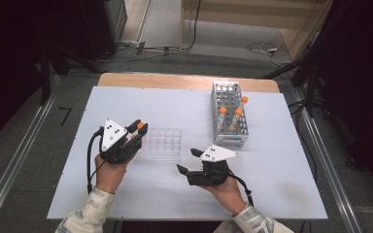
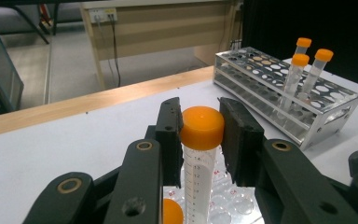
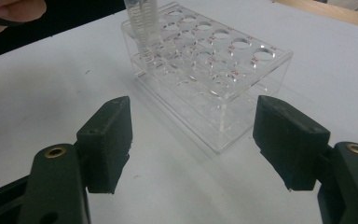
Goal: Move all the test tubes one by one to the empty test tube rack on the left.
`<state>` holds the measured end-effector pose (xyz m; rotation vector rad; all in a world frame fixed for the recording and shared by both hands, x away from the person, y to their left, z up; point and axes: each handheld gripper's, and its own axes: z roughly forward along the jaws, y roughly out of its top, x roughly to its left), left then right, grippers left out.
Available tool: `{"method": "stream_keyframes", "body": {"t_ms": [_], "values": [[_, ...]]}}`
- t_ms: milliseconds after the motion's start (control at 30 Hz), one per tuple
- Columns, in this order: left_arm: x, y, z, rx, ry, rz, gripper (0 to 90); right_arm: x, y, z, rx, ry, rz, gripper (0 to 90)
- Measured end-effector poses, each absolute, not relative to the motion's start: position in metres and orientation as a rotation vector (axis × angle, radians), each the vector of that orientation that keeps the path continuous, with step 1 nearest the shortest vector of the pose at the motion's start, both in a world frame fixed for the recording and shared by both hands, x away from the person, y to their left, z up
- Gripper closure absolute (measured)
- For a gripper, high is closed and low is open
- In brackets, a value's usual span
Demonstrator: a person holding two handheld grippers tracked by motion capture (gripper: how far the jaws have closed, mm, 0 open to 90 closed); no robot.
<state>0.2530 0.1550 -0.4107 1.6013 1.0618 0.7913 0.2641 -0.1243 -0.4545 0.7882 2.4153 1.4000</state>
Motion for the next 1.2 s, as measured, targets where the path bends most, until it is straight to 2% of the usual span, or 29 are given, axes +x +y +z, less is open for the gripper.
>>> {"method": "stream_keyframes", "body": {"t_ms": [500, 1200], "values": [[0.249, 0.156, -0.430, 1.648, 1.093, 0.778, 70.8, 0.264, -0.127, -0.455, 0.788, 2.415, 1.390, 27.0], [0.248, 0.154, -0.431, 1.647, 1.083, 0.762, 66.5, 0.264, -0.128, -0.455, 0.793, 2.412, 1.389, 27.1]]}}
